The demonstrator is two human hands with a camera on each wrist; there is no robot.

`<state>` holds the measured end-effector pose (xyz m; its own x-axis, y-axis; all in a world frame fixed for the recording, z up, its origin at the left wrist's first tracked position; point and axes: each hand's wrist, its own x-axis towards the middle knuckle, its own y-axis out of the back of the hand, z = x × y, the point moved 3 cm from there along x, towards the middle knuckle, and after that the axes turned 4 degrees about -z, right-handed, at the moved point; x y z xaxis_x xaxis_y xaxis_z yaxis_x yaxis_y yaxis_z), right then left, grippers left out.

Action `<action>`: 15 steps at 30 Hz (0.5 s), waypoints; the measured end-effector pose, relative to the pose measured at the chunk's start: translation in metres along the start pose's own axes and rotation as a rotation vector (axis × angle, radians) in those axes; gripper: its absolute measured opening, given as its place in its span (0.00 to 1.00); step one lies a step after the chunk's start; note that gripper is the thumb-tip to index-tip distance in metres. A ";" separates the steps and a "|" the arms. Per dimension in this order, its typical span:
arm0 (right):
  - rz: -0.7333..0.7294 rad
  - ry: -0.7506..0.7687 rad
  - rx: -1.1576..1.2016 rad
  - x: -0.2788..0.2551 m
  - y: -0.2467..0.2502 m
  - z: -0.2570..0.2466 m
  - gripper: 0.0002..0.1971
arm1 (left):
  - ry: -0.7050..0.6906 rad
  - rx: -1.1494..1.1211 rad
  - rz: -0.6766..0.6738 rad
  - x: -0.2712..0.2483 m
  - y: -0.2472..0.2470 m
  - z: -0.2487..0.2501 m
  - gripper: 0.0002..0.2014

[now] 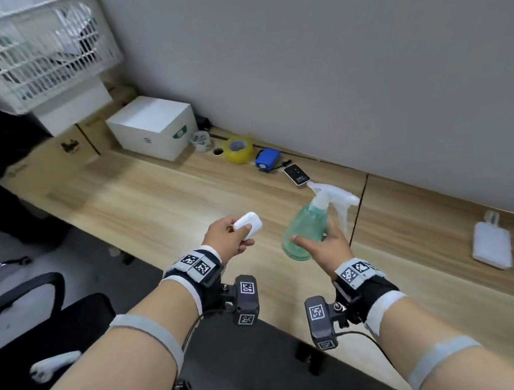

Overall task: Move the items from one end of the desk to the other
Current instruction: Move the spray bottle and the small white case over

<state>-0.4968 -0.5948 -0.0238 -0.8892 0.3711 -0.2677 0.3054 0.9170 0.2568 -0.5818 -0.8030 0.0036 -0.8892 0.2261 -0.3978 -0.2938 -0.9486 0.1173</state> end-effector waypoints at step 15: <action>-0.098 0.008 0.015 0.092 -0.191 -0.070 0.40 | 0.005 -0.043 0.146 0.102 0.193 0.011 0.12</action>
<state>-0.6603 -0.7461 -0.0326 -0.9177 0.2786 -0.2832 0.2220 0.9508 0.2160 -0.7332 -0.9609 -0.0046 -0.9194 0.0845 -0.3840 -0.1465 -0.9800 0.1350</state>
